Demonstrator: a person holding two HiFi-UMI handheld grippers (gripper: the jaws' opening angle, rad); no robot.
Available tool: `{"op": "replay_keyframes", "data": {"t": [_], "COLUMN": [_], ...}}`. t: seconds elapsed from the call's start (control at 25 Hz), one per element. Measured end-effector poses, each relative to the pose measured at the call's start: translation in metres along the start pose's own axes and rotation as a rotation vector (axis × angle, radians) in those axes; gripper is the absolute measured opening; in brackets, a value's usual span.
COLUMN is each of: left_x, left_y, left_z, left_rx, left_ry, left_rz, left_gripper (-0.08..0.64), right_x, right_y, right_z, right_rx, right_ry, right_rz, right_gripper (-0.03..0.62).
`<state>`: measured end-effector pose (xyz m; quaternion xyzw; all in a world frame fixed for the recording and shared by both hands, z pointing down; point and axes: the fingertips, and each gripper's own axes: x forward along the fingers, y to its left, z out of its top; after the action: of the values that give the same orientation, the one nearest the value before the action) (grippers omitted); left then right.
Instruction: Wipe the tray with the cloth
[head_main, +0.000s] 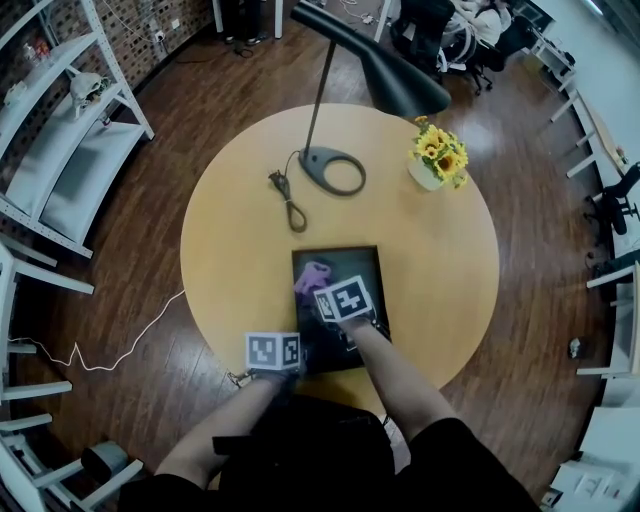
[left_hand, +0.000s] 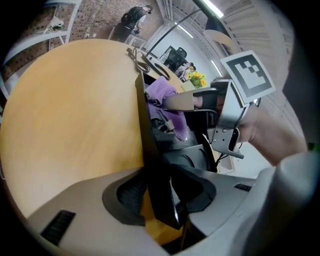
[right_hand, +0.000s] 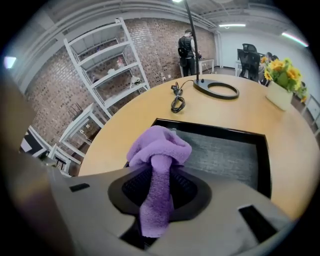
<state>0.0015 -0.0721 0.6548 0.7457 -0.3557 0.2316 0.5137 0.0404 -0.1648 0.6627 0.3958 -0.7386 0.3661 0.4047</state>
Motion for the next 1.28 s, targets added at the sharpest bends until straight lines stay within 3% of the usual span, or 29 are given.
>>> {"op": "replay_keyframes", "data": {"t": [0.32, 0.52, 0.68, 0.76, 1.0, 1.08, 1.28], "left_x": [0.001, 0.002, 0.004, 0.004, 0.002, 0.003, 0.006], "left_y": [0.001, 0.004, 0.001, 0.0, 0.0, -0.001, 0.0], "left_z": [0.001, 0.0, 0.001, 0.001, 0.002, 0.002, 0.003], "left_rx": [-0.008, -0.055, -0.024, -0.012, -0.015, -0.014, -0.018], "left_ry": [0.005, 0.001, 0.001, 0.003, -0.007, -0.007, -0.001], "left_rz": [-0.021, -0.019, -0.008, -0.005, -0.019, -0.024, -0.039], "left_gripper": [0.158, 0.163, 0.163, 0.163, 0.163, 0.163, 0.163], "right_x": [-0.034, -0.044, -0.051, -0.052, -0.044, -0.03, -0.008], "right_y": [-0.064, -0.08, -0.089, -0.081, 0.005, 0.029, 0.039], "right_z": [-0.028, -0.035, -0.034, -0.028, -0.012, -0.015, -0.028], "right_rx": [-0.104, -0.169, -0.183, -0.135, -0.002, -0.014, -0.045], "right_ry": [0.042, 0.065, 0.092, 0.06, 0.005, 0.042, 0.111], "right_rz": [-0.176, -0.263, -0.325, -0.265, 0.076, 0.106, 0.056], "right_gripper": [0.091, 0.091, 0.091, 0.091, 0.091, 0.091, 0.091]}}
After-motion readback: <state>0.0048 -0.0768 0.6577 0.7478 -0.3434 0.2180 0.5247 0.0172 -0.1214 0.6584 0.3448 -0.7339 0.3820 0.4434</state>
